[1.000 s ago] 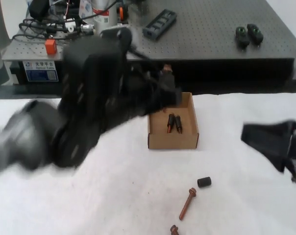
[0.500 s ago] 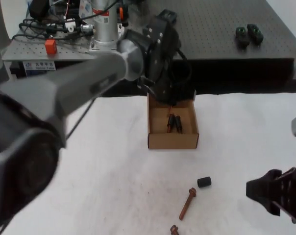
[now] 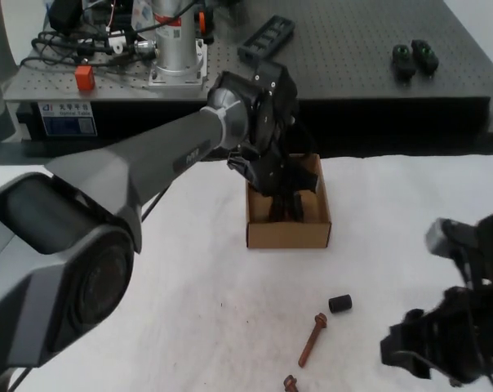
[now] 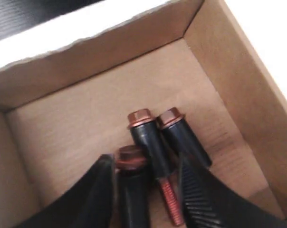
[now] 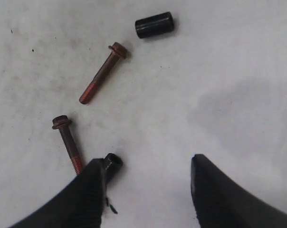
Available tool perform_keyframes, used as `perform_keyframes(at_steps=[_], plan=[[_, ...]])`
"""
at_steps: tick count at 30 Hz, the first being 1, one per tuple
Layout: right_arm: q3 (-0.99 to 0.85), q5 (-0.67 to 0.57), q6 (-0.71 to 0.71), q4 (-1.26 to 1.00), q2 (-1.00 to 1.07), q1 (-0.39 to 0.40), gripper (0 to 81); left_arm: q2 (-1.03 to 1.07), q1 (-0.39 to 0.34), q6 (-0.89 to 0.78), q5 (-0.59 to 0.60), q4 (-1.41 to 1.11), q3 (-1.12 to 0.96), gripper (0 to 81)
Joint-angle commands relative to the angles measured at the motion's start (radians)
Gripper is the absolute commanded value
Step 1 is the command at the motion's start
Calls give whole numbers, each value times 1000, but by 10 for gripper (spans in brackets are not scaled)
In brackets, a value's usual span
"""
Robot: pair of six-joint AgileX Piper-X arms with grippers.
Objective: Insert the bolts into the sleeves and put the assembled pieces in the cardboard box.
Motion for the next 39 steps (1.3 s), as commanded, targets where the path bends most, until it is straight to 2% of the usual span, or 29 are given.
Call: perform_keyframes(at_steps=[1,5,10,14,21,24,31,39], plan=[[-31,40,-12,-62,47,28,401,-63,13,16,-13,45,-21,311],[-139,108,-70,-100,208,60,401,-166,26,20,-72,153,-21,263],[-355,106,-145,36,437,64,401,-305,57,20,-156,189,82,260],[-481,111,-139,110,571,100,401,-472,80,17,-161,127,315,260],[-504,160,-108,102,653,171,401,-754,87,21,-159,-10,711,260],[-510,218,-108,63,657,161,401,-849,87,9,-159,-17,821,260],[-522,222,-124,80,657,57,401,-1006,87,-5,-159,-43,989,260],[-524,219,-116,60,720,54,401,-1024,87,-8,-159,-34,1021,260]])
